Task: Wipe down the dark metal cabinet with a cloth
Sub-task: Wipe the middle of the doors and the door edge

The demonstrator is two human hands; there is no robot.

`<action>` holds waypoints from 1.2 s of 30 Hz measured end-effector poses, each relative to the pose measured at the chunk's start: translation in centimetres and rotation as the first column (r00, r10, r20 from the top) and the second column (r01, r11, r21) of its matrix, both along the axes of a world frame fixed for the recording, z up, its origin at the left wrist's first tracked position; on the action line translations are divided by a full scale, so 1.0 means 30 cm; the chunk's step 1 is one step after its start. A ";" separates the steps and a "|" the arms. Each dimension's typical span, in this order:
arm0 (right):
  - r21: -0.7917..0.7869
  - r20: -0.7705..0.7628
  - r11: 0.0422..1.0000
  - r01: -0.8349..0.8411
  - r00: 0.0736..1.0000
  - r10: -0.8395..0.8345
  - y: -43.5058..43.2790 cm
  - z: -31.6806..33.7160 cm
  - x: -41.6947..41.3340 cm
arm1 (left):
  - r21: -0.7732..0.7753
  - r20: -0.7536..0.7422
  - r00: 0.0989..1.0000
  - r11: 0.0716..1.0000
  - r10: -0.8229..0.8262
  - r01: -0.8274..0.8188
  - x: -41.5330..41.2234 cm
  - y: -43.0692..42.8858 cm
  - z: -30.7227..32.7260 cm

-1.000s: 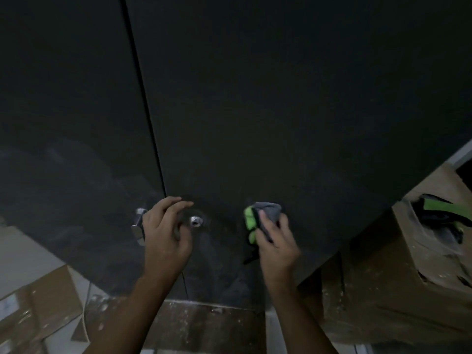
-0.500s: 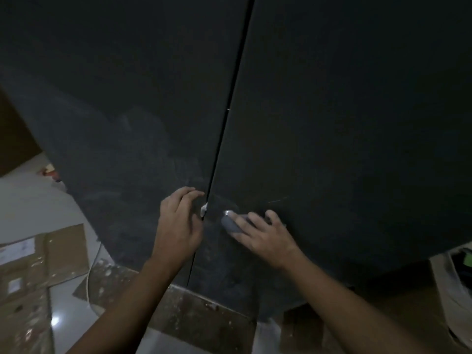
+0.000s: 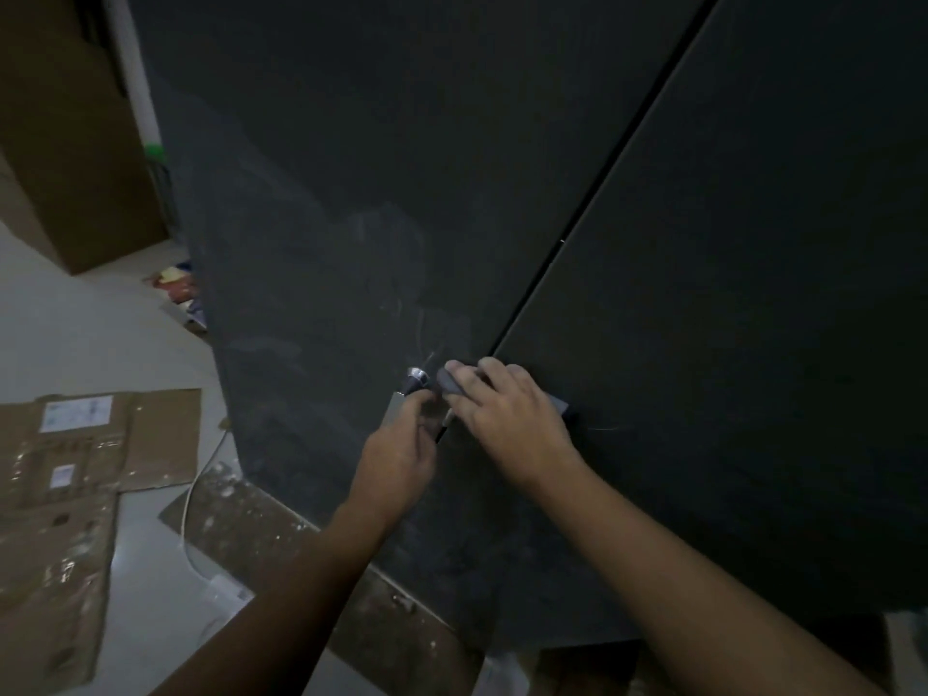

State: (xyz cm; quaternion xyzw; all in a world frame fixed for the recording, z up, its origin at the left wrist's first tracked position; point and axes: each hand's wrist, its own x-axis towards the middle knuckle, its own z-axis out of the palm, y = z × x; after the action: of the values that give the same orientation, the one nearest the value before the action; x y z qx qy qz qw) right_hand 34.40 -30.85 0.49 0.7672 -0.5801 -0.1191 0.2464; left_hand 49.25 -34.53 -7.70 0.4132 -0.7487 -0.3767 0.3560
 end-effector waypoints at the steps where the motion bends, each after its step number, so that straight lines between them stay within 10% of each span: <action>1: -0.005 -0.012 1.000 0.008 1.000 -0.008 0.003 -0.022 0.009 | -0.014 0.004 0.998 0.998 0.056 -0.056 0.010 -0.006 -0.007; 9: 0.240 -0.251 0.970 0.047 0.968 0.015 0.027 -0.131 0.056 | 0.208 -0.029 0.972 0.953 0.232 -0.221 0.091 -0.035 -0.012; 19: -0.196 0.283 0.967 0.165 0.953 -0.106 -0.055 0.182 0.078 | 0.235 -0.242 0.934 0.950 0.262 -0.206 0.074 -0.005 0.152; 29: 0.232 0.449 0.970 0.075 0.876 -0.175 -0.014 0.275 0.064 | 0.517 -0.636 0.736 0.836 0.232 0.184 -0.120 0.053 0.368; 32: 0.358 0.609 0.931 -0.072 0.774 -0.174 -0.004 0.419 0.008 | 0.505 -0.564 0.782 0.860 0.264 0.074 -0.209 0.066 0.310; 36: -0.043 0.428 0.983 -0.180 0.885 0.181 -0.024 0.545 -0.023 | 0.372 -0.331 0.849 0.884 0.411 -0.283 -0.332 0.113 0.273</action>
State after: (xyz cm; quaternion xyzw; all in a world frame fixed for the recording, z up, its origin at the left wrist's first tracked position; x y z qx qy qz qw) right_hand 33.72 -31.59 16.83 0.8249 -0.5463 0.0768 0.1231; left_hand 39.30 -31.14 0.49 0.5075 -0.5029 -0.4940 0.4954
